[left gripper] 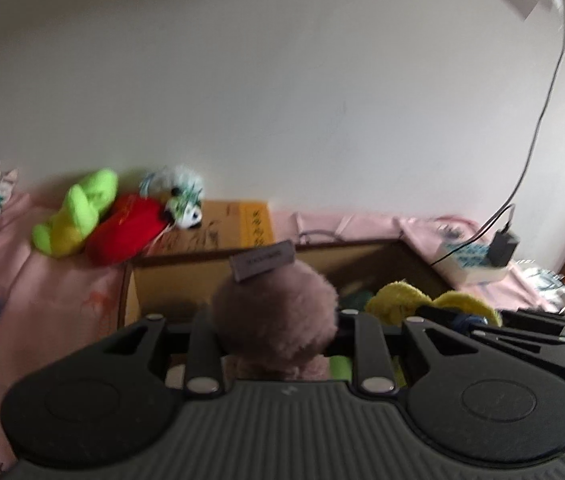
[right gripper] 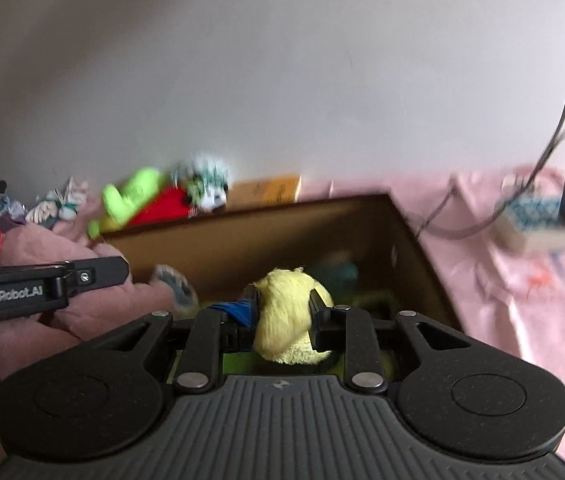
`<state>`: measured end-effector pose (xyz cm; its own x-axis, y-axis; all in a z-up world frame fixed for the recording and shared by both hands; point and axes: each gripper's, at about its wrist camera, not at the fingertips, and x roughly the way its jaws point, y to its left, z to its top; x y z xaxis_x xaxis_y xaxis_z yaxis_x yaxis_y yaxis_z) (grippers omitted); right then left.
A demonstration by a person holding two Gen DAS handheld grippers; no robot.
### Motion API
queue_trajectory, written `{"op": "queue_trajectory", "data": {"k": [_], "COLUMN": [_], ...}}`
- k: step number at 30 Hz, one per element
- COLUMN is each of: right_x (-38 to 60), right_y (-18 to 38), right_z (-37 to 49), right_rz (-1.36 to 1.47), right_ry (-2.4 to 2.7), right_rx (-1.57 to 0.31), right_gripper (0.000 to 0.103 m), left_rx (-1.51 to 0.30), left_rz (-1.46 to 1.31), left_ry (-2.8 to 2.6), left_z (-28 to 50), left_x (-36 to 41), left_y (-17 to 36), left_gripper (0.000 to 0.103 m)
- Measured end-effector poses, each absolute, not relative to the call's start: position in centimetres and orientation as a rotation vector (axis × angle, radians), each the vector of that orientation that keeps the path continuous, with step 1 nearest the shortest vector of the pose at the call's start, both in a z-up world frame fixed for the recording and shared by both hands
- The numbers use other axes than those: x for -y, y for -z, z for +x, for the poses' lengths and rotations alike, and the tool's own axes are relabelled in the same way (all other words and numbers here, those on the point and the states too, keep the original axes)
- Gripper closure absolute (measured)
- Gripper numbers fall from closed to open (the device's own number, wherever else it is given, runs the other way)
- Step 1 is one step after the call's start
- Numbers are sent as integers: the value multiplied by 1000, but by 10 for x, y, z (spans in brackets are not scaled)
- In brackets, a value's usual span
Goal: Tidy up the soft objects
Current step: 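Carry the pink teddy into the box with the left gripper while the right carries the yellow towel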
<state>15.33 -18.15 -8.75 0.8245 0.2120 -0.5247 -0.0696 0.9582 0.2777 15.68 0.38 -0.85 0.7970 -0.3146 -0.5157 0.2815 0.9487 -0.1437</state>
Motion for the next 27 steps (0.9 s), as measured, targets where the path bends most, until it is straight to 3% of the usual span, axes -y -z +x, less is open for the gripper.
{"op": "queue_trajectory", "data": {"k": [2,3,4,8,18,25,26,27], "right_x": [184,186,188,198,214,209,208,207], "right_y": [93,94,93,88,67,58,56,55], "right_z": [157,158,157,153,121,101,98,95], "right_rz": [305,332,365,488,621,615,611,603], "right_ry": [-170,-186,-204,-289,-302,-335,-339,-342], "right_rx": [-630,-645,-658,-667,-593,-570,-567,-564], "right_gripper": [95,95,95,94,92,91,91,91], "left_rx": [-583,-593,-604,-657,-709,-621,-631,-644], "left_rz": [-49,-47,-55,-103,-279,-275,-256,-240], "left_ry": [300,291,293,321,302,286,290,305], "left_z": [162,163,163,160,126,99,100,103], "left_x": [-4,-5,-7,-18,-56,-63,-59,-54], "left_y": [17,19,21,27,26,-3,-5,-5], "left_gripper": [69,56,50,43,43,43,45,53]}}
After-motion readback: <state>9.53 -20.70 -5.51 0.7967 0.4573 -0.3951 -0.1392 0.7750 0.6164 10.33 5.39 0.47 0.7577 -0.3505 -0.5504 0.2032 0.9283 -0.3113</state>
